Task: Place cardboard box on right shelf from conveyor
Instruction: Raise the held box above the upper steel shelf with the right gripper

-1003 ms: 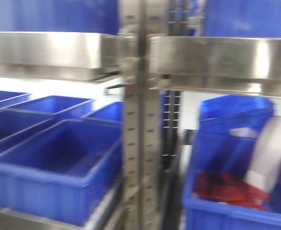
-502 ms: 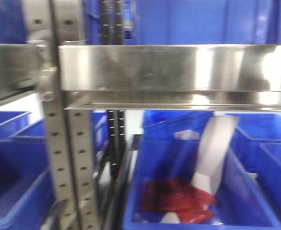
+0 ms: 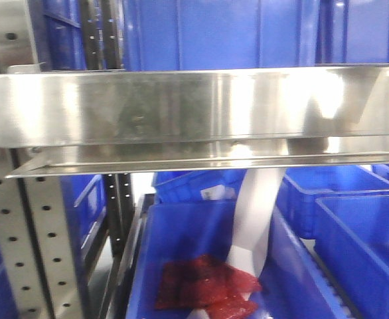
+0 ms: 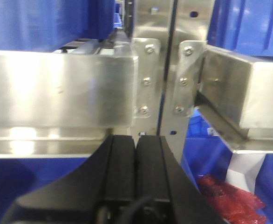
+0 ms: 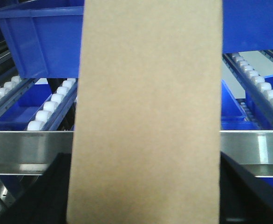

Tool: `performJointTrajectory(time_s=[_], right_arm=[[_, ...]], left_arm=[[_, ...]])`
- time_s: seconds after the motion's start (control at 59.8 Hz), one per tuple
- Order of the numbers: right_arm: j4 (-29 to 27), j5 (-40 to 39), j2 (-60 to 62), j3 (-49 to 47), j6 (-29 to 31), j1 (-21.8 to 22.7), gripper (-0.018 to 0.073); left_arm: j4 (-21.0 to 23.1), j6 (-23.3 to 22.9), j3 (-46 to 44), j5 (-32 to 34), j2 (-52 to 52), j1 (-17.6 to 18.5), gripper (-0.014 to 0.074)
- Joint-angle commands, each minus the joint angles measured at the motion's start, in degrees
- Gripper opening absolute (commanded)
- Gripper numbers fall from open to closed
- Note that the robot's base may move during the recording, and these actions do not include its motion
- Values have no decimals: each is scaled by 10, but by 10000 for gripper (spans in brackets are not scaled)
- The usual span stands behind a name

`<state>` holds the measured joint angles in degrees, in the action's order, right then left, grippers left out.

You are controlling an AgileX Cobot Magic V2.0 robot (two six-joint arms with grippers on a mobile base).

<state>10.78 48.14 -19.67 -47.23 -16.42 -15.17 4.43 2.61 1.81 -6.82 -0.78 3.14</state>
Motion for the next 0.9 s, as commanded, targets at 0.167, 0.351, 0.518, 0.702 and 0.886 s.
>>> performJointTrajectory(time_s=[0.167, 0.351, 0.518, 0.702, 0.886], right_arm=[[14, -67, -8, -15, 5, 3, 285], [14, -70, -8, -15, 5, 3, 285], [14, -70, -8, -15, 5, 3, 285], [14, -74, -8, -15, 5, 3, 285], [14, -87, -8, -15, 5, 3, 285]], left_arm=[[3, 0, 6, 49, -8, 3, -116], [3, 0, 6, 49, -8, 3, -116], [3, 0, 6, 49, -8, 3, -116], [3, 0, 6, 49, -8, 3, -116], [3, 0, 6, 49, -8, 3, -116]])
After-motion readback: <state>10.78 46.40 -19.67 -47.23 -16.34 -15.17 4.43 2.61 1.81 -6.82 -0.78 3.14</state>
